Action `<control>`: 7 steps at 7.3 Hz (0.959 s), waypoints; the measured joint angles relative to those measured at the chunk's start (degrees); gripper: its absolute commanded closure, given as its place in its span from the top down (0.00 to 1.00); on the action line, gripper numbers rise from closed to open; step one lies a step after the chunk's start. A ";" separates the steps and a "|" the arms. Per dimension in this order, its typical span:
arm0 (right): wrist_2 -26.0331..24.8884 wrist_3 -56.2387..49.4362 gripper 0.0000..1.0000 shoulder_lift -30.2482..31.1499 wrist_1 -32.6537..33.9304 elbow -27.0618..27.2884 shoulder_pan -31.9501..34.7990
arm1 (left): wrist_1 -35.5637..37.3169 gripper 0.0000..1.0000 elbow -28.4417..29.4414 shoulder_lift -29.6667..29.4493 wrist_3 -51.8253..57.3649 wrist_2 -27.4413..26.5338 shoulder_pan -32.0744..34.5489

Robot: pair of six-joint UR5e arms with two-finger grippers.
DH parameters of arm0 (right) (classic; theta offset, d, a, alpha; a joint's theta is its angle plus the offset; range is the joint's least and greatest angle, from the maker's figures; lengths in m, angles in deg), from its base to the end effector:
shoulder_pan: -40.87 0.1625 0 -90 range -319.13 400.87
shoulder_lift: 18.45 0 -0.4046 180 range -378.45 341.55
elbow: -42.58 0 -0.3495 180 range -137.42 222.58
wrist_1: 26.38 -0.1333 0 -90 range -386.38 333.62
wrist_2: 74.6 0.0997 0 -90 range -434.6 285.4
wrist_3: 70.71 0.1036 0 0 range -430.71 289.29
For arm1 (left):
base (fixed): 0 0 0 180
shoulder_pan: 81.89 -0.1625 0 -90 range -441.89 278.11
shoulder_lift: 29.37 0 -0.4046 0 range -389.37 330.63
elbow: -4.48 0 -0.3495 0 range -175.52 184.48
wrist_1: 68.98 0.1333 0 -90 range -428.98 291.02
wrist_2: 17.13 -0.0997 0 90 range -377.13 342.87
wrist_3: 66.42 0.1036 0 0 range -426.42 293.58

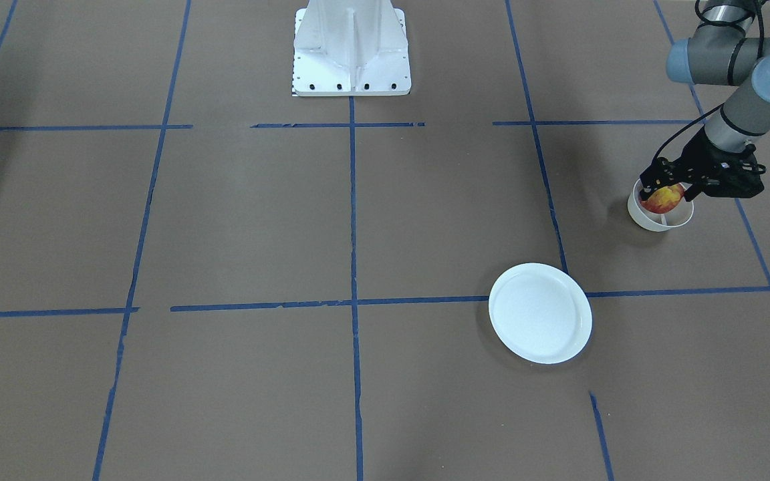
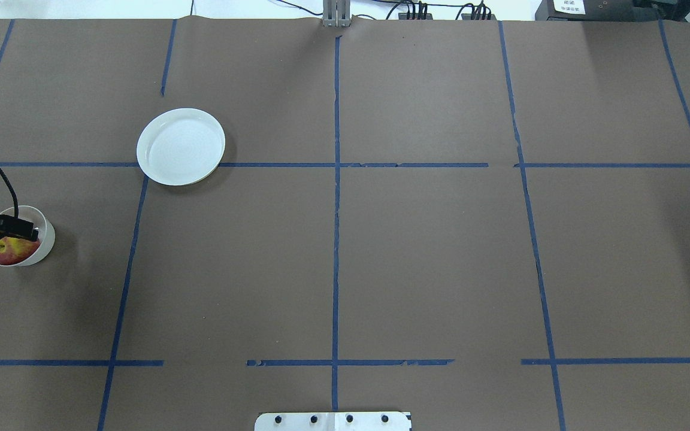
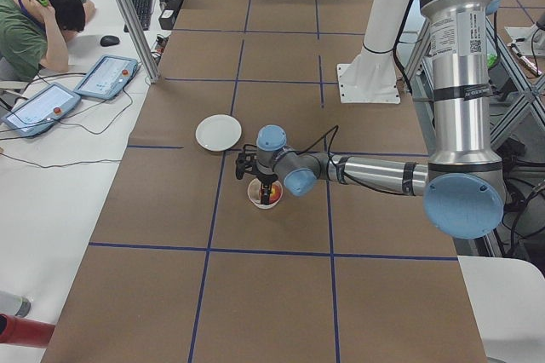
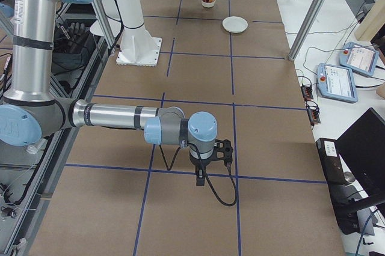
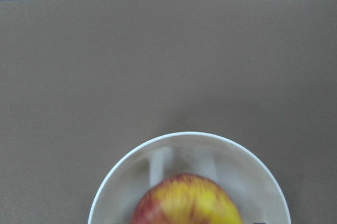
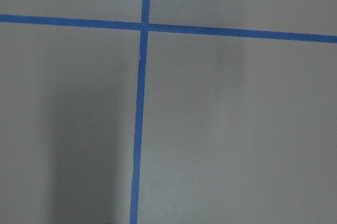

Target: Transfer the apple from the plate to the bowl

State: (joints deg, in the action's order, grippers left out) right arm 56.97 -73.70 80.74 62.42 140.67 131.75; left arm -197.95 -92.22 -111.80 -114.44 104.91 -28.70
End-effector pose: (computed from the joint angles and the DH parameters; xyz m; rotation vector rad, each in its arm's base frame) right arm 0.0705 -0.3836 0.6459 0.0262 -0.7251 -0.0358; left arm 0.1942 -0.3902 0.5765 0.1147 0.8327 0.0019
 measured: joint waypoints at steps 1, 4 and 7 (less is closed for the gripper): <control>0.00 0.00 1.00 -0.02 -0.02 0.00 0.03 | 0.04 0.99 -0.25 0.00 0.11 0.16 0.09; 0.00 0.00 1.00 -0.03 -0.02 0.00 0.01 | 0.80 1.00 -1.30 -0.01 4.65 4.45 2.03; 0.00 0.00 1.00 -0.01 -0.02 0.00 0.00 | 13.58 1.00 -2.58 1.63 30.89 7.82 15.56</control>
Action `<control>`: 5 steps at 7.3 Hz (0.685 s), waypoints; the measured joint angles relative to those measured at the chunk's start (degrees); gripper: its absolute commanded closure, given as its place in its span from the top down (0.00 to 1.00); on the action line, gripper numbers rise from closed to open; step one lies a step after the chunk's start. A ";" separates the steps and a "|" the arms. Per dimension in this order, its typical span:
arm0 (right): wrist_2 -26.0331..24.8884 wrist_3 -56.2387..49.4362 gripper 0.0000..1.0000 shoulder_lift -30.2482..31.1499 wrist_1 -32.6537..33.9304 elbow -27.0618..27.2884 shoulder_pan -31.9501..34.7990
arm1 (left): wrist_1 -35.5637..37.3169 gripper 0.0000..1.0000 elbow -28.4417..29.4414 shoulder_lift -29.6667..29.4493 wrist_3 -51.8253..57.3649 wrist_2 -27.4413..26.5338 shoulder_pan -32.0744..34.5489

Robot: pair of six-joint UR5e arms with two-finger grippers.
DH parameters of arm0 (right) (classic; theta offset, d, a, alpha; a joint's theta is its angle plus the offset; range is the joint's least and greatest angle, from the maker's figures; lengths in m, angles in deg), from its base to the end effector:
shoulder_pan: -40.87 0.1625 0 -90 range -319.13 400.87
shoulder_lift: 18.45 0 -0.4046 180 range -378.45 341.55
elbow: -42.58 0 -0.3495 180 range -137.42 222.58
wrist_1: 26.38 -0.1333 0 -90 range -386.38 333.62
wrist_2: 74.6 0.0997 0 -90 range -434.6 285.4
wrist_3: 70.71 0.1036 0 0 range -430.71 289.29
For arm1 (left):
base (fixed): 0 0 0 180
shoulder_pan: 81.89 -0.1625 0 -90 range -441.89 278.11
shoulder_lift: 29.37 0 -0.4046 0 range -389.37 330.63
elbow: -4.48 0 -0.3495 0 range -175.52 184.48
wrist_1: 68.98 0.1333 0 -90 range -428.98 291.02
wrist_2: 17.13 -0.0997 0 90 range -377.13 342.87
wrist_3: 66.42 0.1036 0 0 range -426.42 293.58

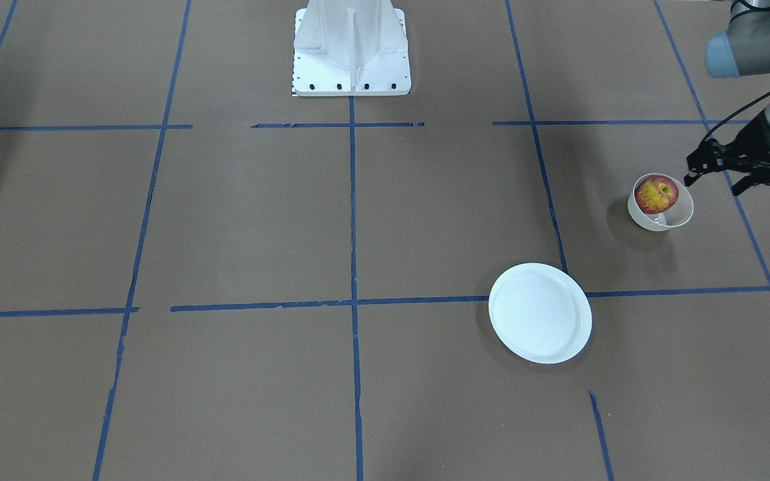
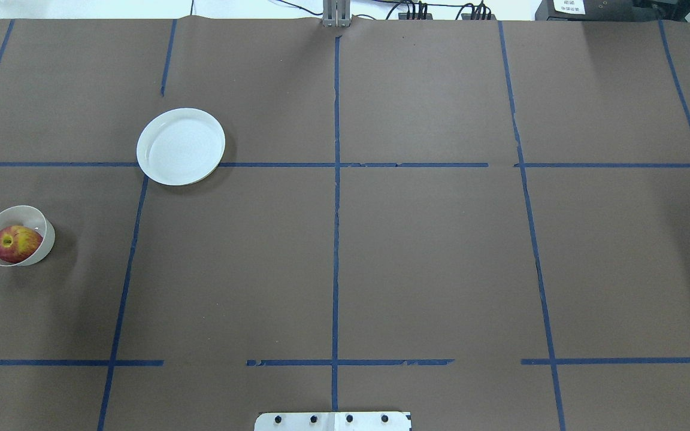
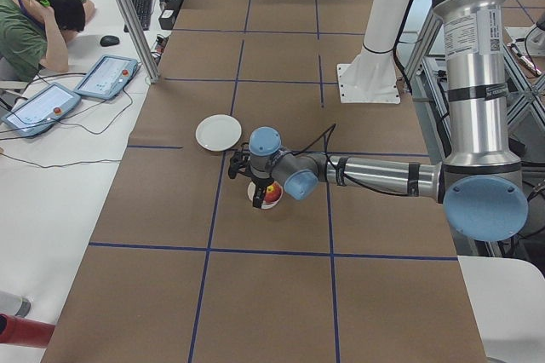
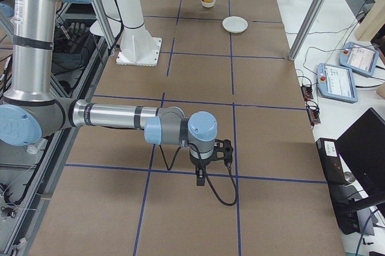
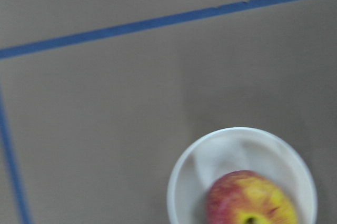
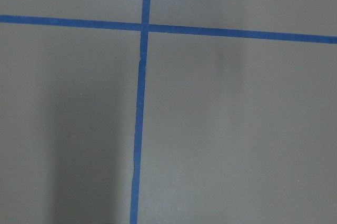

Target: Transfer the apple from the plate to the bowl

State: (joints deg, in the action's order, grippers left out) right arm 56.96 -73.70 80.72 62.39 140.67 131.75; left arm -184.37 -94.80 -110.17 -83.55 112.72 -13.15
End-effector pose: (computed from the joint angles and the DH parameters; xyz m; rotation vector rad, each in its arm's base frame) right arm 0.0705 -0.3838 0.6458 0.0270 -0.7249 -0.0361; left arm 0.0860 -0.4055 0.5903 0.1780 0.7869 0.2227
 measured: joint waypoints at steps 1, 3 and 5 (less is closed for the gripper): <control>0.00 0.00 1.00 0.01 0.00 0.00 0.00 | 9.69 1.00 -0.95 -0.77 10.36 0.02 5.41; 0.00 0.00 1.00 0.00 0.00 0.00 0.00 | 28.20 1.00 -1.70 -5.48 25.48 -0.09 15.74; 0.00 0.00 1.00 0.00 0.00 0.00 0.00 | 36.24 1.00 -0.83 -7.91 34.51 0.11 25.21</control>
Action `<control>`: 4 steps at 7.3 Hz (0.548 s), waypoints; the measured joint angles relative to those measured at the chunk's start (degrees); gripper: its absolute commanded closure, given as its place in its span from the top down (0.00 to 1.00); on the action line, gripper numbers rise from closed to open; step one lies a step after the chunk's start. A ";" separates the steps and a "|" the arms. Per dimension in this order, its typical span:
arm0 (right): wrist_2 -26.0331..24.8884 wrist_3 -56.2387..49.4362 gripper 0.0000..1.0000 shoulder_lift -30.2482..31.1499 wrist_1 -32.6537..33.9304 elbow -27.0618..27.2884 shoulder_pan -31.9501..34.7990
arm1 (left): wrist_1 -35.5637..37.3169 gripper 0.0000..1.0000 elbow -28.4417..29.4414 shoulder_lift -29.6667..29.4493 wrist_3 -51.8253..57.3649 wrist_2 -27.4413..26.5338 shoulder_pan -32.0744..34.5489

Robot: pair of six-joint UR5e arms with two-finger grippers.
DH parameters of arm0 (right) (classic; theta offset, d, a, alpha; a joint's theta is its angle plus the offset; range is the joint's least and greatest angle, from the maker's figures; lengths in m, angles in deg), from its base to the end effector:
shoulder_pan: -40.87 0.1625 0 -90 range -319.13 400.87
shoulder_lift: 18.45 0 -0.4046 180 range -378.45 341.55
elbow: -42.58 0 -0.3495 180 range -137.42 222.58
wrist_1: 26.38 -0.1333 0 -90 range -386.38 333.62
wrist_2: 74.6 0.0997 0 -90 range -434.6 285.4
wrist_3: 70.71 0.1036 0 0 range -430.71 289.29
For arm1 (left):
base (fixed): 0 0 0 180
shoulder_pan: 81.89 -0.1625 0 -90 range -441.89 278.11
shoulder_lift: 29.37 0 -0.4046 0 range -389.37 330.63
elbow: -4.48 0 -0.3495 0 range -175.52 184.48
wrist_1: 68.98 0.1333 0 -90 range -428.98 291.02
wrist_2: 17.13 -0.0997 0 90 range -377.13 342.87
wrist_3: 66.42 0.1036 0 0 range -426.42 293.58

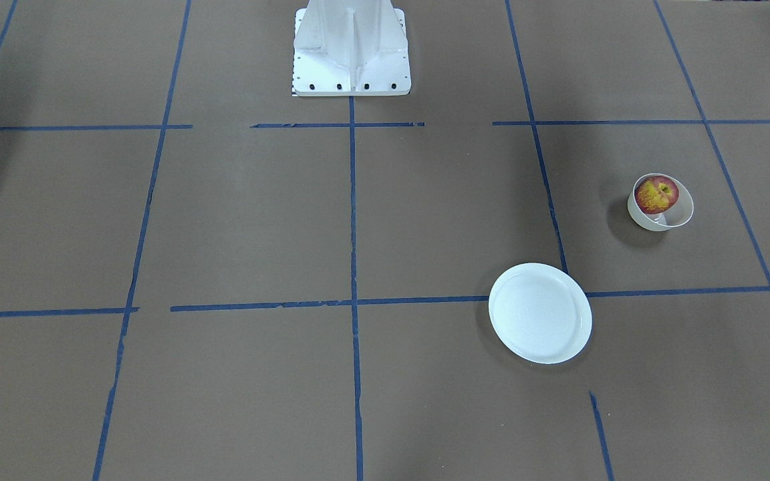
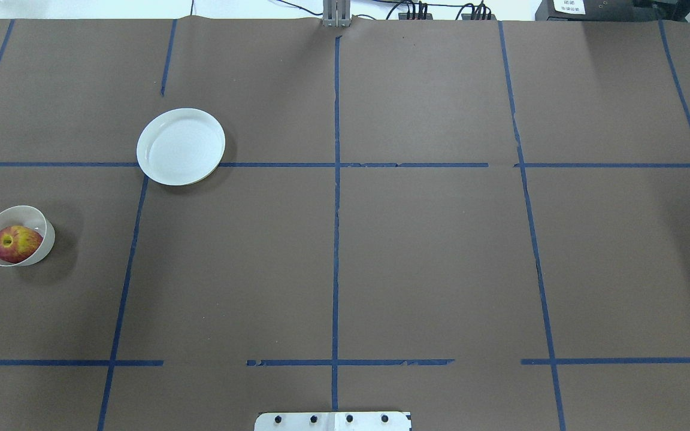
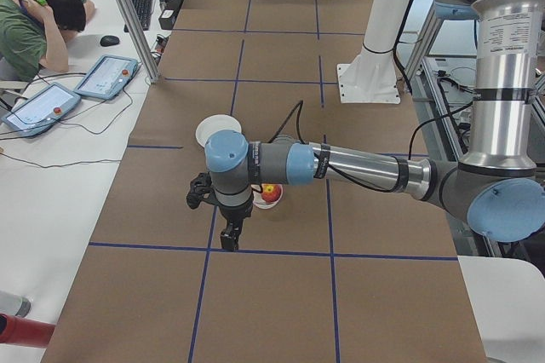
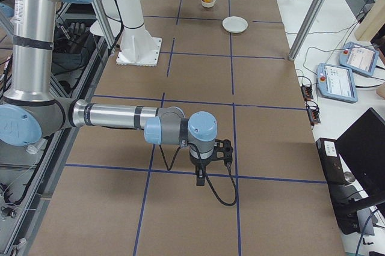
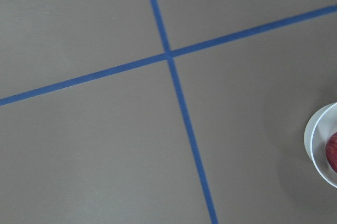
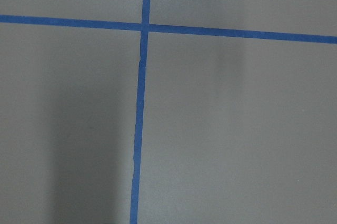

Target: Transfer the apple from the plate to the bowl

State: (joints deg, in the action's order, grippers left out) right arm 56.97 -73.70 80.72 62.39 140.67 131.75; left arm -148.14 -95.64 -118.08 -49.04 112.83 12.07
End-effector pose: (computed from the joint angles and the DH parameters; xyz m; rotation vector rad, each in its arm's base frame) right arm 0.0705 -0.3838 0.6458 0.0270 -0.7251 -0.0361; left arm -0.0965 -0.4275 0.5962 0.0962 0.6929 0.2124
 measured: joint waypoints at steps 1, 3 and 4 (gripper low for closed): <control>0.00 0.00 1.00 -0.01 0.02 0.00 0.00 | 0.89 1.00 0.78 0.21 1.89 0.69 1.88; 0.00 0.00 1.00 0.00 0.02 0.00 0.00 | 0.10 1.00 2.43 1.72 1.69 5.59 2.87; 0.00 0.00 1.00 0.00 0.01 0.00 0.00 | -2.22 1.00 2.54 3.10 -0.28 6.74 2.94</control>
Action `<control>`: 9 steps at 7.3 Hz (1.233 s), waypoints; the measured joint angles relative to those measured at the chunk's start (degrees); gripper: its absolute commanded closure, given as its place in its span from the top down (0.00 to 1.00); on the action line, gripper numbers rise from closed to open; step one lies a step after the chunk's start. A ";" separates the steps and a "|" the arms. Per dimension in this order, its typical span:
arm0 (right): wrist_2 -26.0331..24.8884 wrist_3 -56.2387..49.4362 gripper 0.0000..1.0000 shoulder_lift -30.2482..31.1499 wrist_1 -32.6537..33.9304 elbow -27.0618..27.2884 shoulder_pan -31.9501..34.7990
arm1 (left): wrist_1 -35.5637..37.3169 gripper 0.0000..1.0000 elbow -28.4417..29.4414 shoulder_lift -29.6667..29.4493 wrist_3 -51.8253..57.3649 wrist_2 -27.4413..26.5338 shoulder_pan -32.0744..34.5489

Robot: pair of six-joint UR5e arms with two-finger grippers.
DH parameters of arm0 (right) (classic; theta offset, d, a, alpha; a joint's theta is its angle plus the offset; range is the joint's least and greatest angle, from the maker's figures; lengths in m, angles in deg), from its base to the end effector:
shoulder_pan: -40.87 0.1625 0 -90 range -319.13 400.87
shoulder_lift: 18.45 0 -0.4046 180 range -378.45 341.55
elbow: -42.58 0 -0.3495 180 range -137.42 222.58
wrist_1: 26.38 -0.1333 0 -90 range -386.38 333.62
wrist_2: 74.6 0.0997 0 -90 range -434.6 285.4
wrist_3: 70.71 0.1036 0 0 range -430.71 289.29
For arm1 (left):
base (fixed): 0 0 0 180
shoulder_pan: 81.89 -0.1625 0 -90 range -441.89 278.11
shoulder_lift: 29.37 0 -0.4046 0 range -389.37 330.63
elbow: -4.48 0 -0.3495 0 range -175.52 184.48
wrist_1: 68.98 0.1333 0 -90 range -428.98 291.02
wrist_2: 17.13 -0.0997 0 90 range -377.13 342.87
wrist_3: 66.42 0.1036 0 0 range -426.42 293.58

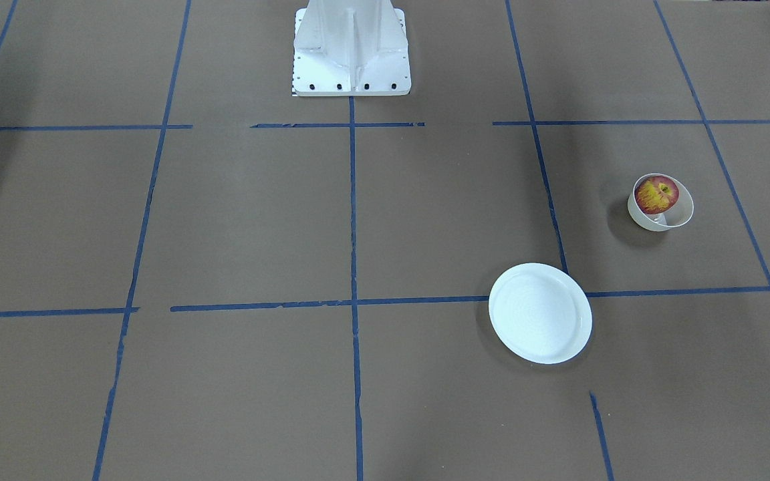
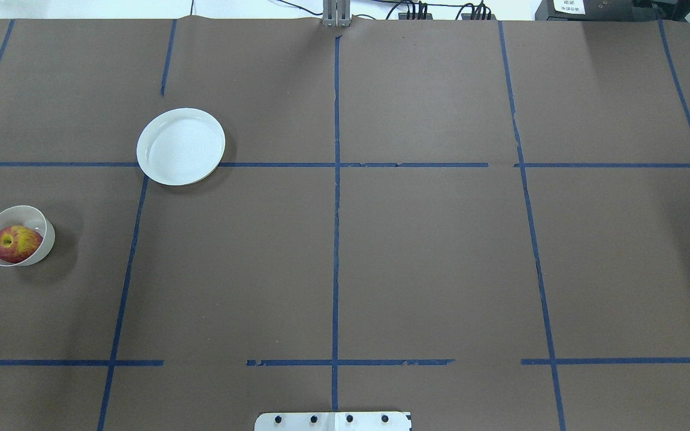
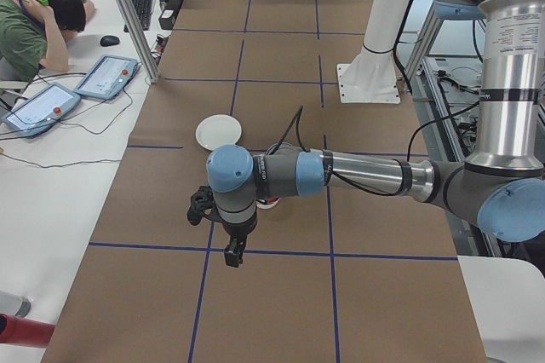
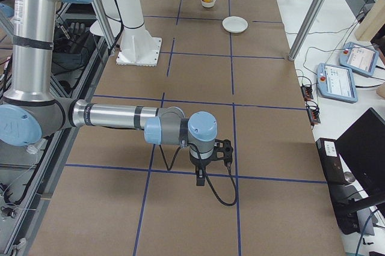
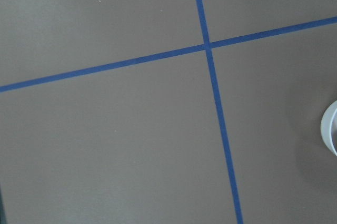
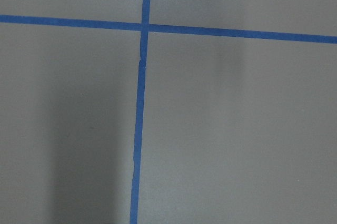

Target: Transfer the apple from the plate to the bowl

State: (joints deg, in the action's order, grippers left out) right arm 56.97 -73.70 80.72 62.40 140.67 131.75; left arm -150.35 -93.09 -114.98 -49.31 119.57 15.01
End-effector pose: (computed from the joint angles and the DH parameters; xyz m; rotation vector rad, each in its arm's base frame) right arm 0.0705 -0.3838 0.6458 0.0268 -0.7251 -0.0361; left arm -0.1068 -0.4006 0.6267 0.0816 0.8159 0.1293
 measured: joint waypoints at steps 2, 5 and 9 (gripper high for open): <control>0.00 0.00 1.00 -0.02 0.03 0.00 0.00 | -3.59 1.00 0.00 1.48 -2.24 -0.42 0.00; 0.00 0.00 1.00 -0.03 0.03 0.00 0.00 | -4.36 1.00 -0.70 1.15 -2.30 -3.43 -0.04; 0.00 0.00 1.00 -0.03 0.02 0.00 0.02 | -4.40 1.00 -1.03 0.92 -2.28 -4.35 0.13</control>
State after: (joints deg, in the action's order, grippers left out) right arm 56.97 -73.70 80.69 62.42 140.67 131.77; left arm -154.76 -94.12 -114.06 -51.59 115.22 15.13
